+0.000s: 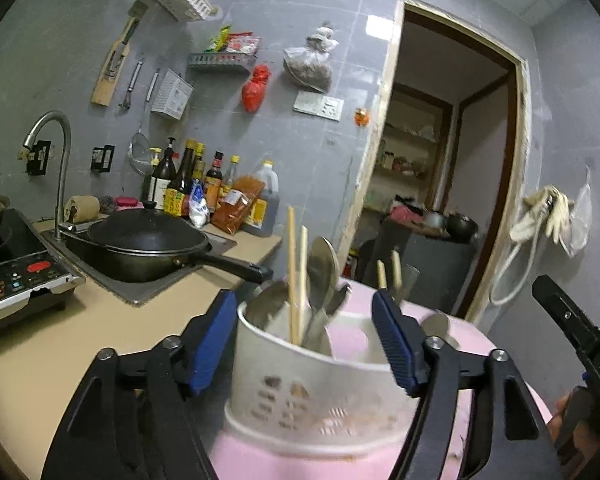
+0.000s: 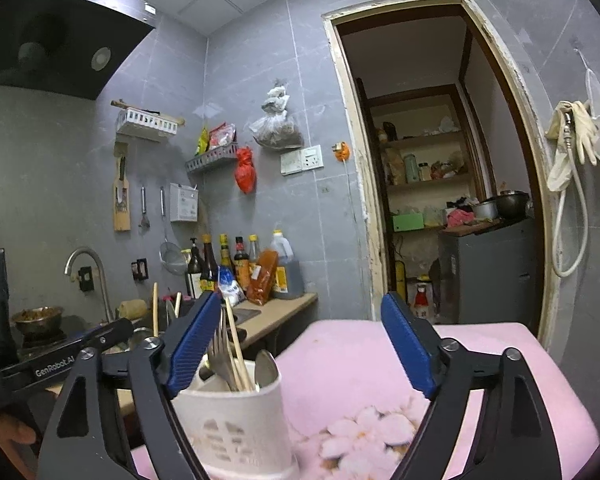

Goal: Organize utensils

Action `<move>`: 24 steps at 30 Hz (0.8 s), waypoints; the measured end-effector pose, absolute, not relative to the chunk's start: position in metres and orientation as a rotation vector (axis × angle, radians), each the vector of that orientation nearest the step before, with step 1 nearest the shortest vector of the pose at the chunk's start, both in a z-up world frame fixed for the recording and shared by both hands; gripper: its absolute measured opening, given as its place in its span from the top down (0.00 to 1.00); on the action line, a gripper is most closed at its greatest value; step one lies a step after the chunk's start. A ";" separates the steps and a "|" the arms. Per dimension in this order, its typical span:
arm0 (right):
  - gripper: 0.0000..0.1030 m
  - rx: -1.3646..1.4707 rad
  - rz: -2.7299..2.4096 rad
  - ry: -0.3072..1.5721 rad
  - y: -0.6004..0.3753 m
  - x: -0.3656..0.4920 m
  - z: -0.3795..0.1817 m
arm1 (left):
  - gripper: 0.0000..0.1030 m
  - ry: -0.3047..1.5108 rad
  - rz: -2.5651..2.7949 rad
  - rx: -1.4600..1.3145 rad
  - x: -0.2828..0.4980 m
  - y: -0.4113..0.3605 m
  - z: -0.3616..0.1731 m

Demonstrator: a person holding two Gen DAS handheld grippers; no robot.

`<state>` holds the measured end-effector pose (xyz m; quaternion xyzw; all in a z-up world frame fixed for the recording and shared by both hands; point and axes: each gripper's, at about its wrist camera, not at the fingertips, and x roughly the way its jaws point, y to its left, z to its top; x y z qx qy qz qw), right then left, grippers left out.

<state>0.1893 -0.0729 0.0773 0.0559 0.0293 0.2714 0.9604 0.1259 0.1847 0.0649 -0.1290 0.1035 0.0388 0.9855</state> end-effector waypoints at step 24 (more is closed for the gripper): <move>0.00 -0.002 0.352 0.276 -0.148 0.108 0.034 | 0.08 0.339 -0.019 -0.129 0.058 0.106 0.019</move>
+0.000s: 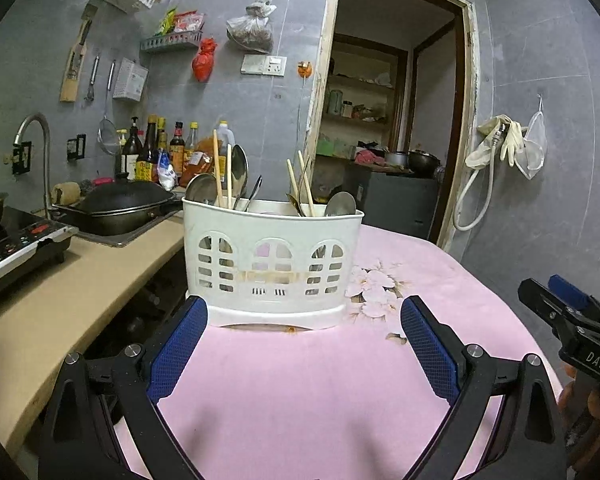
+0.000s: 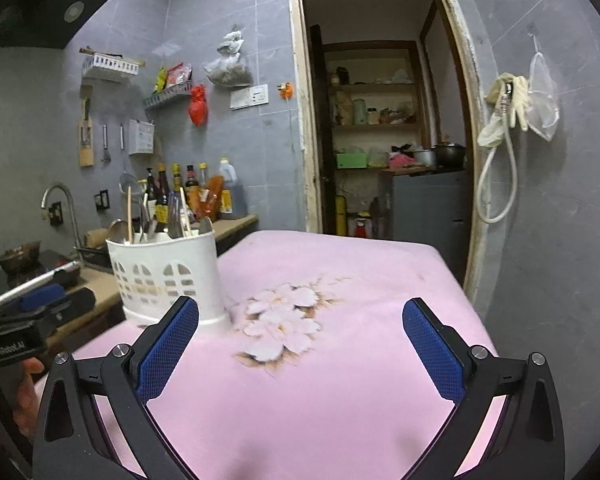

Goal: Organize utensils

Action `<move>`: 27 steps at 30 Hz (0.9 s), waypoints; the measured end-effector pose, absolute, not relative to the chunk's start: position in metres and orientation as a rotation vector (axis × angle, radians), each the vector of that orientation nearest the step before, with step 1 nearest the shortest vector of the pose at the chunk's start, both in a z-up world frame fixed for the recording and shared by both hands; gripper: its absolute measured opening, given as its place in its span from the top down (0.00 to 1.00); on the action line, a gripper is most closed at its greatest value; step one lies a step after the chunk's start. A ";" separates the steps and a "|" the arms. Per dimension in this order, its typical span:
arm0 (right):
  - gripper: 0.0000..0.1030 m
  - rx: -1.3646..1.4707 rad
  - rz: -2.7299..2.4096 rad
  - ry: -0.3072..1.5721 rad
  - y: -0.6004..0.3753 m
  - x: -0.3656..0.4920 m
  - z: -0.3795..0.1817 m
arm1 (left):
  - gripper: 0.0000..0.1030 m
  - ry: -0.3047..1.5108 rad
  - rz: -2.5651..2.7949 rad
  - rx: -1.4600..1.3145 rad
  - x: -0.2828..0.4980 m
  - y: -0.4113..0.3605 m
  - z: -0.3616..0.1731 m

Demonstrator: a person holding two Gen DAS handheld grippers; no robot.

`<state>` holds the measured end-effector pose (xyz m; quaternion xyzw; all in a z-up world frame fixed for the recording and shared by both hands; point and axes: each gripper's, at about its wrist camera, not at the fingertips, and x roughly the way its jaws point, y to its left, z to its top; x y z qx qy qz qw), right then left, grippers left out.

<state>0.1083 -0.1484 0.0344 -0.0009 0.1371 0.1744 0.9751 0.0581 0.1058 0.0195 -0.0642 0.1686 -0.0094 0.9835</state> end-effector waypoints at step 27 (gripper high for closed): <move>0.00 0.018 0.309 0.236 -0.159 0.096 0.034 | 0.08 0.313 -0.010 -0.119 0.048 0.095 0.016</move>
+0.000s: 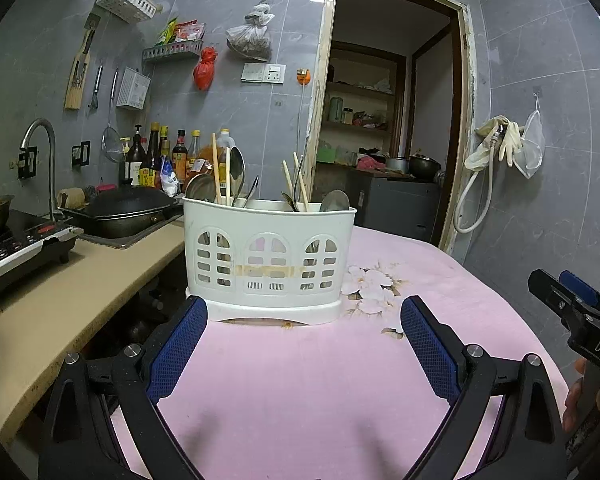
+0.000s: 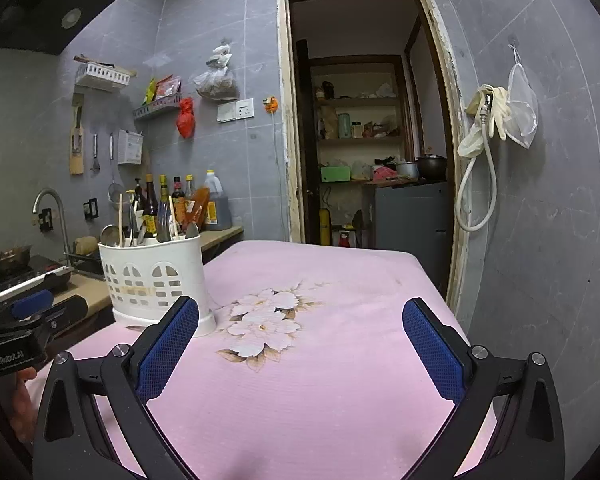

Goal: Organize utensils

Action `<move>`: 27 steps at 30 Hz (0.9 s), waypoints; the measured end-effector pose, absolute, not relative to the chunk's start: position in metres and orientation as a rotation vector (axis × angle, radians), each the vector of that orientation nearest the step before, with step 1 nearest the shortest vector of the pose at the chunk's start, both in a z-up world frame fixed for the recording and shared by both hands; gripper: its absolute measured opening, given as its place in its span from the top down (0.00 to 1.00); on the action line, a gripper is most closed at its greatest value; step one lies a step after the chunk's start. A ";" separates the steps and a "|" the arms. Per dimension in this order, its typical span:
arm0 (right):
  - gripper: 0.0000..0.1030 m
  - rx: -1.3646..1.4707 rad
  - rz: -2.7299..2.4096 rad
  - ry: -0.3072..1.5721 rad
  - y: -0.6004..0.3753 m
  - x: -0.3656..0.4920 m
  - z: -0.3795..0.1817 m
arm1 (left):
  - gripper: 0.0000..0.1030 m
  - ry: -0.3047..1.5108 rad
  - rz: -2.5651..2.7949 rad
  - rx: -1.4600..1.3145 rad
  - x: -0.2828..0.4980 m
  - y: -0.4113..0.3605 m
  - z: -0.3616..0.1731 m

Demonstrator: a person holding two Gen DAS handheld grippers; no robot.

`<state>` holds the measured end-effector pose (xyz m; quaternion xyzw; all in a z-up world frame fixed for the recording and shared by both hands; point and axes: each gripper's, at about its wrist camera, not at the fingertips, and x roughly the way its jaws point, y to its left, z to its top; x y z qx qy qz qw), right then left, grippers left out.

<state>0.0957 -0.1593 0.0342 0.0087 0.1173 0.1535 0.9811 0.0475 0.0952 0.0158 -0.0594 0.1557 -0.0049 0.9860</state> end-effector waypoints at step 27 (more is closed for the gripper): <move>0.00 0.030 0.299 0.245 -0.163 0.099 0.031 | 0.08 0.318 -0.004 -0.124 0.047 0.098 0.014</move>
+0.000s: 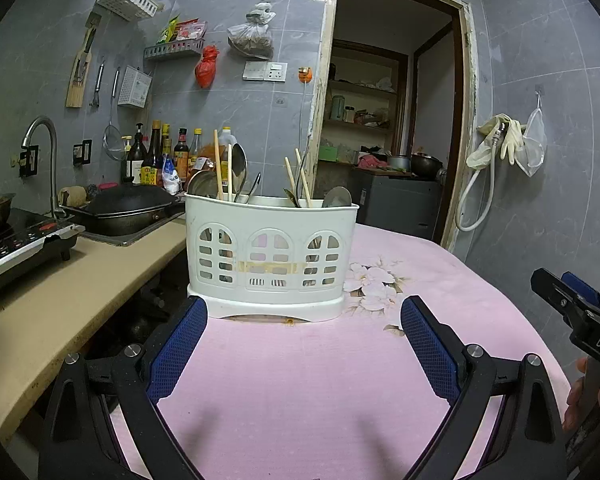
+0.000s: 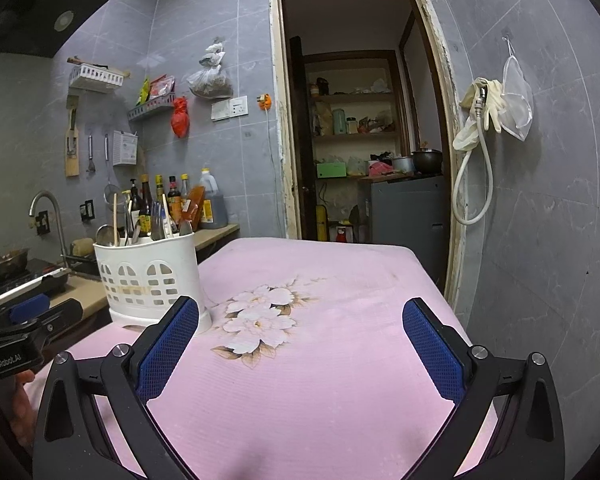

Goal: Organize utensils

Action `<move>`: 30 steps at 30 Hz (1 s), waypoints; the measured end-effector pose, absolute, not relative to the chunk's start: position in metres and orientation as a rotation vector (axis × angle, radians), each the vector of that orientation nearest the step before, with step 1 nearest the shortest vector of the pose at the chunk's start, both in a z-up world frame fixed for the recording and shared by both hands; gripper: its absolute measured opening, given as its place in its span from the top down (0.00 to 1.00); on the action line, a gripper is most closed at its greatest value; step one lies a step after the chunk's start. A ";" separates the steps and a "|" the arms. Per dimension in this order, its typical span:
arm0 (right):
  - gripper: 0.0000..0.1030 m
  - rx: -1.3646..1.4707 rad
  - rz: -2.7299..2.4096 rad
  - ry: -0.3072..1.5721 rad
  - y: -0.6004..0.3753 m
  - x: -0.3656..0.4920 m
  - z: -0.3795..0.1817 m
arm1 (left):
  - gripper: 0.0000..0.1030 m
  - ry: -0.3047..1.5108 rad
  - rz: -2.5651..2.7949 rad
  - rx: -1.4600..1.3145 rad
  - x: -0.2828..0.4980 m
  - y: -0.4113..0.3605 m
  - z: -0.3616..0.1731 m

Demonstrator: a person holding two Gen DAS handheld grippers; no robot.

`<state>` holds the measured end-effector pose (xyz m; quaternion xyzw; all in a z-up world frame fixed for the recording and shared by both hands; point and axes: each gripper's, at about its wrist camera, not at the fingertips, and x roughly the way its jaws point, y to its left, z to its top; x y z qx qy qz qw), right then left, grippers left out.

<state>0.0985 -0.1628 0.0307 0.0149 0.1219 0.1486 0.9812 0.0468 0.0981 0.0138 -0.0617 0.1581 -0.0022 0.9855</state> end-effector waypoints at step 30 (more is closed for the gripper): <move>0.00 0.030 0.300 0.254 -0.162 0.099 0.025 | 0.08 0.341 0.010 -0.149 0.051 0.110 0.012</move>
